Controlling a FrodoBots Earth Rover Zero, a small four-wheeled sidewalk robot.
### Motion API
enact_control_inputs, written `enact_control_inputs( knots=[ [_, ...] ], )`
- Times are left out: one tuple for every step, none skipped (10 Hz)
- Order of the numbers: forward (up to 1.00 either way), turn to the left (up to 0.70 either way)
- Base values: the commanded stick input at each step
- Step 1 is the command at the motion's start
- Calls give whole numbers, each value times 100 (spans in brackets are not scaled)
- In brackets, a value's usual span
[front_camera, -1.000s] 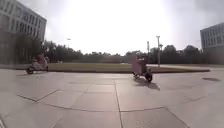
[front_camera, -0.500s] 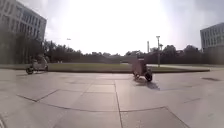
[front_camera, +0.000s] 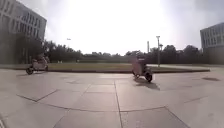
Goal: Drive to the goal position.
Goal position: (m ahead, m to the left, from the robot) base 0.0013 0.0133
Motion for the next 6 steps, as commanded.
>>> enact_control_inputs(
  knots=[
    [0,-100],
    [0,-89],
    [0,-12],
    [0,-22],
    [0,-84],
    [0,-100]
  ],
)
